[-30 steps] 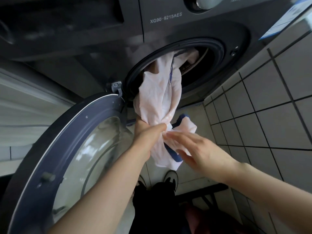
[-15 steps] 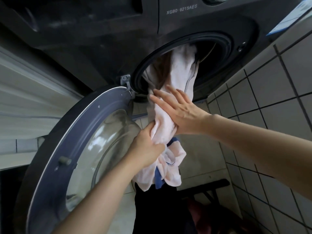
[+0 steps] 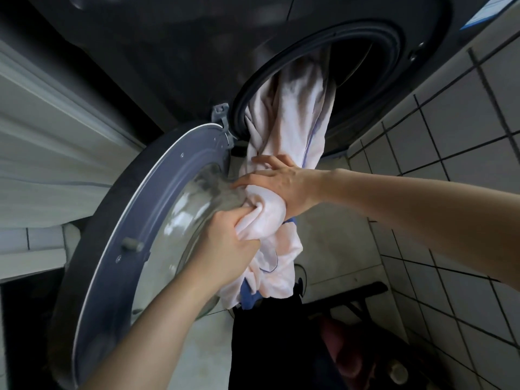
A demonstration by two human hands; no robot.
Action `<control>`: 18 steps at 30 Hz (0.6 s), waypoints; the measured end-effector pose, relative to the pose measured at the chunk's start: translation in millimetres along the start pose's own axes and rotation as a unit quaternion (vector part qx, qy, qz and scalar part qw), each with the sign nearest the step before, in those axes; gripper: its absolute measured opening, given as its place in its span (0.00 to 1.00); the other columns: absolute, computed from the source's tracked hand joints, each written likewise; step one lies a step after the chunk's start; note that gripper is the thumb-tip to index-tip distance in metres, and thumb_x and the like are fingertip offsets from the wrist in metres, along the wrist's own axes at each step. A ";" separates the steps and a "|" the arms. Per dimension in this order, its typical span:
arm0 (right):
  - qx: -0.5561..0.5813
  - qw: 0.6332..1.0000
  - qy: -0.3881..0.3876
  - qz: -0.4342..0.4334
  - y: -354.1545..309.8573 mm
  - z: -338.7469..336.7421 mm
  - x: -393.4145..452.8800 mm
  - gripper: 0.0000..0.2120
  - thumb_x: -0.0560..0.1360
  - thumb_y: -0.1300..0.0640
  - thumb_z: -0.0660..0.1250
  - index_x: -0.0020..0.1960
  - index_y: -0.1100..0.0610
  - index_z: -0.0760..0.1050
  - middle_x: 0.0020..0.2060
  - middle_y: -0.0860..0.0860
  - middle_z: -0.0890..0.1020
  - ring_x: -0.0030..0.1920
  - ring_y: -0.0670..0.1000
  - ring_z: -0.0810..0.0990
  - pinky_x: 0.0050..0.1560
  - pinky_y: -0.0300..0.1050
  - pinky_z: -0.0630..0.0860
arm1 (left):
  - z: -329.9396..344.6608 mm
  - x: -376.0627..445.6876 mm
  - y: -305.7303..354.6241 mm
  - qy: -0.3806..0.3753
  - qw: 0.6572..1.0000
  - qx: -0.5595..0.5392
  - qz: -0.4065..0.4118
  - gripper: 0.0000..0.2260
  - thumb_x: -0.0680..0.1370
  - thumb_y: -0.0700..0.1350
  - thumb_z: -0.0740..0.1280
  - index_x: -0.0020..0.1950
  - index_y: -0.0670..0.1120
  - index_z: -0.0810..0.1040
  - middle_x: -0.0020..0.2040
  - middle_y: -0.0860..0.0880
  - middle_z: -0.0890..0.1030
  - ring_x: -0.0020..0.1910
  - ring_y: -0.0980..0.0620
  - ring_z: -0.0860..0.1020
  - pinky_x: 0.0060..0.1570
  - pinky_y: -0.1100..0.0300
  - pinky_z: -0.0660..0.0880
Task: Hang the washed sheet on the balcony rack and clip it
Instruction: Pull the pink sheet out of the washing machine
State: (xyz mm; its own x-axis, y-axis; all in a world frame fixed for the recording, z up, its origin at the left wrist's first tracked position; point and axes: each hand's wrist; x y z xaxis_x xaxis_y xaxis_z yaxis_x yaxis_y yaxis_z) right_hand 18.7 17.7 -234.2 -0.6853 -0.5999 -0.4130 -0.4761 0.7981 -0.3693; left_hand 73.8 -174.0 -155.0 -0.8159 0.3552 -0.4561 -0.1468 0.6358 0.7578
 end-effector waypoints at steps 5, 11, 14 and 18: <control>-0.039 0.999 -0.011 -0.005 6.0 4.2 8.4 0.42 0.66 0.36 0.68 0.73 0.41 0.52 0.70 0.43 0.65 0.75 0.53 0.48 0.69 0.58 0.55 | -8.5 -12.3 1.3 -0.023 0.997 0.023 0.069 0.12 0.64 0.40 0.58 0.29 0.59 0.70 0.29 0.58 0.71 0.28 0.56 0.64 0.28 0.64 0.59; -0.063 0.997 -0.035 0.013 -0.5 17.8 30.3 0.42 0.65 0.34 0.65 0.75 0.43 0.52 0.73 0.42 0.62 0.75 0.56 0.46 0.71 0.57 0.52 | -25.9 -14.8 -15.8 -0.036 0.997 0.020 0.062 0.11 0.66 0.42 0.58 0.28 0.58 0.70 0.29 0.57 0.71 0.28 0.56 0.63 0.28 0.66 0.59; -0.057 0.998 -0.017 0.028 -3.2 25.1 42.4 0.41 0.66 0.34 0.65 0.74 0.43 0.54 0.72 0.42 0.63 0.75 0.56 0.47 0.70 0.55 0.51 | -31.5 -13.7 -19.9 -0.021 0.998 0.020 0.051 0.13 0.67 0.44 0.57 0.30 0.62 0.73 0.31 0.59 0.72 0.29 0.57 0.66 0.29 0.66 0.62; -0.067 0.997 -0.005 0.025 -5.1 21.6 51.5 0.39 0.64 0.34 0.66 0.71 0.43 0.59 0.63 0.45 0.69 0.69 0.56 0.58 0.66 0.56 0.56 | -48.3 -10.1 -38.1 -0.020 0.997 0.058 0.047 0.08 0.68 0.49 0.59 0.38 0.58 0.76 0.40 0.55 0.77 0.34 0.52 0.72 0.35 0.51 0.73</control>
State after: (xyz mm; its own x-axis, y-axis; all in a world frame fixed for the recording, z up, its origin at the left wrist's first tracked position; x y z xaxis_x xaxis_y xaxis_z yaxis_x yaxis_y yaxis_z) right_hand -2.3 -18.5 -271.5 -0.7055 -0.5583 -0.4366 -0.5103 0.8276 -0.2339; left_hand 60.5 -234.9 -156.7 -0.7992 0.4431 -0.4061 -0.0031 0.6725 0.7401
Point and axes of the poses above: each hand's wrist, its own x-axis towards the middle knuckle, its own z-axis out of the palm, y = z × x
